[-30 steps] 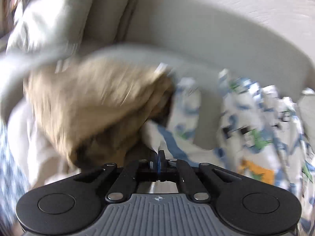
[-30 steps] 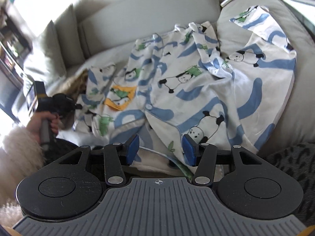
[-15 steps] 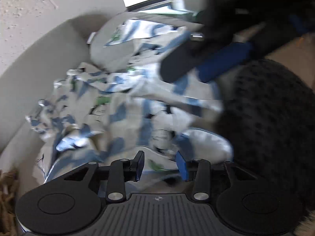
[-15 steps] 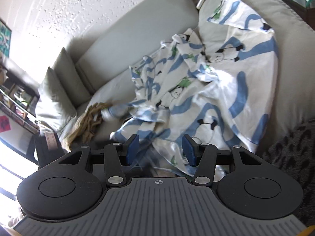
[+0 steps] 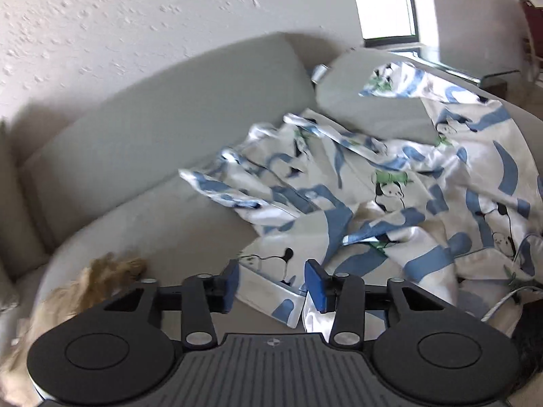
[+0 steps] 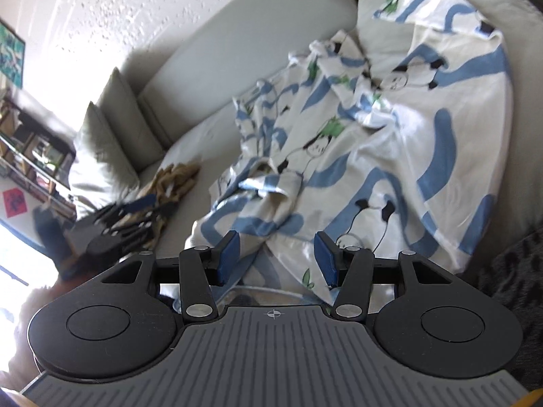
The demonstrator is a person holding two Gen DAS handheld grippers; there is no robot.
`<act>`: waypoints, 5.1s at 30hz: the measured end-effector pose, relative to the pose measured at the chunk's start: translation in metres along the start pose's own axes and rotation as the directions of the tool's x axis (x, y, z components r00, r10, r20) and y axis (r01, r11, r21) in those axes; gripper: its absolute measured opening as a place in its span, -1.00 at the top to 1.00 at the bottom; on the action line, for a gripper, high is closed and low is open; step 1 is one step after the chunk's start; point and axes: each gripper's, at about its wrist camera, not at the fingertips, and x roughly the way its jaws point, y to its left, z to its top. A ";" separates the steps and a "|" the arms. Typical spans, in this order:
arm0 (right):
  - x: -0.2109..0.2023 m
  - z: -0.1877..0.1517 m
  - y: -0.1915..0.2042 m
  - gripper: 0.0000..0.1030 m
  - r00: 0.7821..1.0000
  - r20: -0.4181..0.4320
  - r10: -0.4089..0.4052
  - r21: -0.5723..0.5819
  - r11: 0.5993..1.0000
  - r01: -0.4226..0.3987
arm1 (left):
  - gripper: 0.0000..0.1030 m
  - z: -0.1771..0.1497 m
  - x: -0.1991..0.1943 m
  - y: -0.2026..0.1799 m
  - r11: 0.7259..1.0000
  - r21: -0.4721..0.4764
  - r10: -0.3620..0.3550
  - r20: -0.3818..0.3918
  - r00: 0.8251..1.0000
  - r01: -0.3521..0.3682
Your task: Fold clothes
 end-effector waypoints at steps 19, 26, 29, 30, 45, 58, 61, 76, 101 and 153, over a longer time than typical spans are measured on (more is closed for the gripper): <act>0.024 -0.005 0.006 -0.06 0.996 -0.077 -0.035 -0.039 0.999 0.032 | 0.19 -0.022 0.065 -0.028 0.917 0.398 0.039 -0.128 0.991 0.015; 0.016 -0.007 0.007 -0.06 0.997 -0.061 -0.047 -0.049 0.998 0.044 | 0.91 -0.007 0.047 -0.017 0.957 0.289 0.067 -0.125 0.990 -0.028; 0.011 -0.009 0.006 -0.06 0.997 -0.055 -0.046 -0.050 0.998 0.044 | 0.92 0.002 0.016 -0.008 0.981 0.194 0.015 -0.095 0.995 0.004; 0.010 -0.009 0.007 -0.06 0.998 -0.053 -0.045 -0.052 0.998 0.042 | 0.92 0.004 0.006 -0.004 0.987 0.162 0.019 -0.090 0.996 -0.004; -0.006 -0.008 0.037 -0.06 1.000 -0.020 0.021 -0.138 0.990 -0.024 | 0.99 -0.054 -0.173 0.139 0.003 -0.894 -0.041 0.447 0.894 0.448; 0.014 -0.024 0.171 -0.65 0.928 -0.017 0.371 -0.532 0.783 -0.323 | 0.99 -0.023 -0.155 0.052 -0.131 -0.725 -0.117 0.688 0.716 0.676; 0.022 -0.025 0.174 -0.65 0.954 0.072 0.291 -0.543 0.813 -0.207 | 0.99 -0.019 -0.153 0.048 -0.130 -0.711 -0.135 0.703 0.698 0.691; 0.014 0.005 0.171 -0.16 0.871 0.202 0.448 -0.750 0.643 -0.157 | 0.99 -0.029 -0.158 0.047 -0.004 -0.748 -0.255 0.642 0.723 0.663; -0.065 0.047 0.169 0.97 0.912 0.174 0.372 -0.643 0.744 -0.181 | -0.38 0.006 -0.160 -0.112 0.924 0.195 0.185 0.524 0.831 -0.329; 0.077 -0.001 0.104 -0.57 0.973 -0.108 0.205 0.028 0.979 -0.204 | 0.90 -0.096 -0.196 0.201 0.412 -0.669 0.654 -0.255 0.712 -0.618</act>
